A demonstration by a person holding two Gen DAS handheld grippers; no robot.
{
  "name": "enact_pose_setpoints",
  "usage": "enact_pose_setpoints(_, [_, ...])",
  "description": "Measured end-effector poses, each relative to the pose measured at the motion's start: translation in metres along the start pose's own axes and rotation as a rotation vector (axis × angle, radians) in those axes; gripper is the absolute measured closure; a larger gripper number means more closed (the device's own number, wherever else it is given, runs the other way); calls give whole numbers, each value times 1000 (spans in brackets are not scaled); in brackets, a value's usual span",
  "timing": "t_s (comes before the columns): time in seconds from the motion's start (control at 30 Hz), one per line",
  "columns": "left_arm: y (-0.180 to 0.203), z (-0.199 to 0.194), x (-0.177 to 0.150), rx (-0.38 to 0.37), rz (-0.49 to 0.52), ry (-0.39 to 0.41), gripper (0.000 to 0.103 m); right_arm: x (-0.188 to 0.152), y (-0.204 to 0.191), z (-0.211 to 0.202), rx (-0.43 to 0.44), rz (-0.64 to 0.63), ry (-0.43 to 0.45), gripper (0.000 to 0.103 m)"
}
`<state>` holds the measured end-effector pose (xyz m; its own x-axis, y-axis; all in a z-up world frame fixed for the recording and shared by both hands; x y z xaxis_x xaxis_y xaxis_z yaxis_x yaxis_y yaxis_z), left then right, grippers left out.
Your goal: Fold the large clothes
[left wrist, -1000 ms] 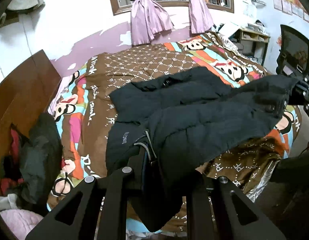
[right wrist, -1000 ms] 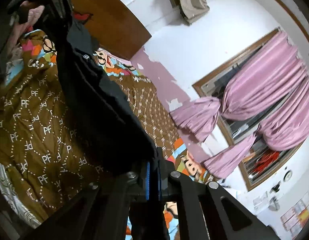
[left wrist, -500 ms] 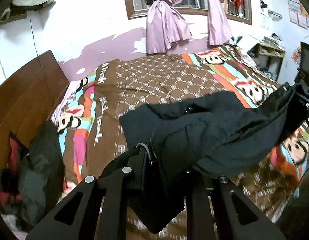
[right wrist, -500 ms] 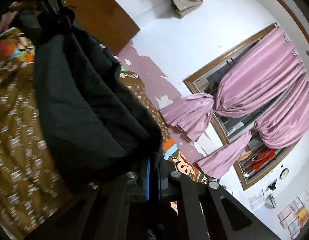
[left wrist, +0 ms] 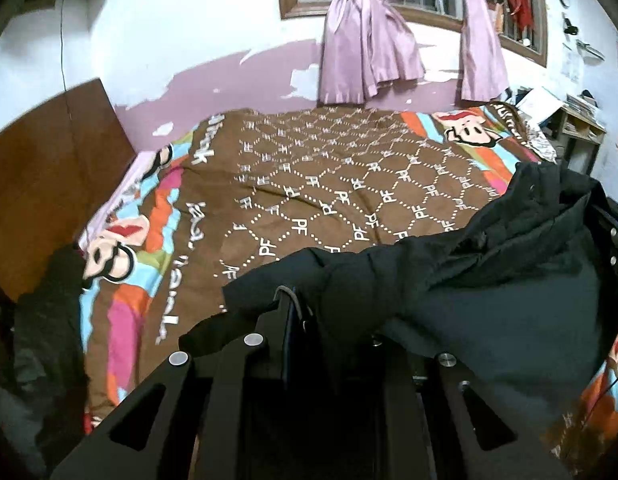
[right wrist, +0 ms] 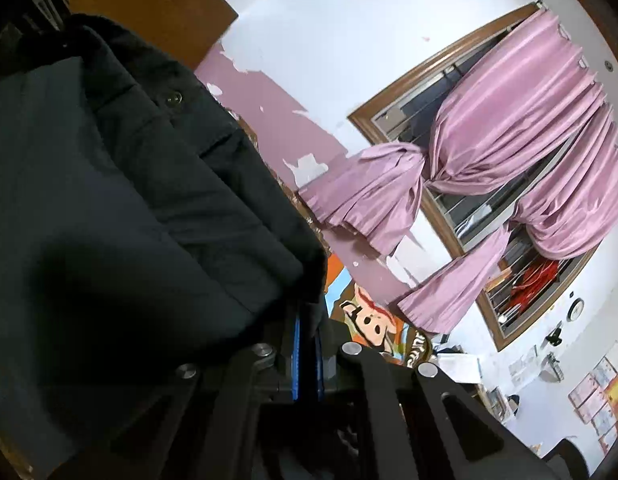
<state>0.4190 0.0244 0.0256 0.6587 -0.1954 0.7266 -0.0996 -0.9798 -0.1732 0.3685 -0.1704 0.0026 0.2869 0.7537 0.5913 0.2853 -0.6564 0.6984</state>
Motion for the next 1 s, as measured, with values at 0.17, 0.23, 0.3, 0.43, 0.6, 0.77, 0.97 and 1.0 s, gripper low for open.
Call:
enact_pose_setpoints(0.17, [3,45,-12,-13,-17,-28,89,-13,-18,50,0,36,-28,95])
enact_pose_setpoints(0.23, [4,56,-14,-19,-18,-33,87,-17,-25,64,-6,39,-35,93])
enact_pose_setpoints(0.3, [5,60,-17,-26,-23,-22,86,-19,-26,71,-1,53,-33,85])
enact_pose_setpoints(0.43, [6,60,-18,-22,-8,-9,84,-19,-24,67,26,99,5,55])
enact_pose_setpoints(0.6, [-2,52,-14,-75,-56,-30,77,-16,-13,48,15,126,54,17])
enact_pose_setpoints(0.77, [-22,35,-11,-226,-174,-32,59,-17,14,17,149,255,137,3])
enact_pose_setpoints(0.97, [-32,-2,-17,-155,-215,52,26,-37,29,-6,371,498,125,1])
enact_pose_setpoints(1.0, [-31,-9,-20,-146,-220,61,25,-40,29,-7,403,525,117,1])
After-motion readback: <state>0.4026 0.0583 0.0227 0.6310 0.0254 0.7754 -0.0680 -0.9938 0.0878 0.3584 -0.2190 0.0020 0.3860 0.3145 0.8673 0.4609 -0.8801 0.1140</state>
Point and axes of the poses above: each gripper's, at about its wrist camera, not at the fingertips, and z roughly the way its jaws point, y to its right, x to its top, the point moved 1 cm from there along z, roughly the way its jaws point, and after that the axes turned 9 degrees about x, right-handed, at the moved point
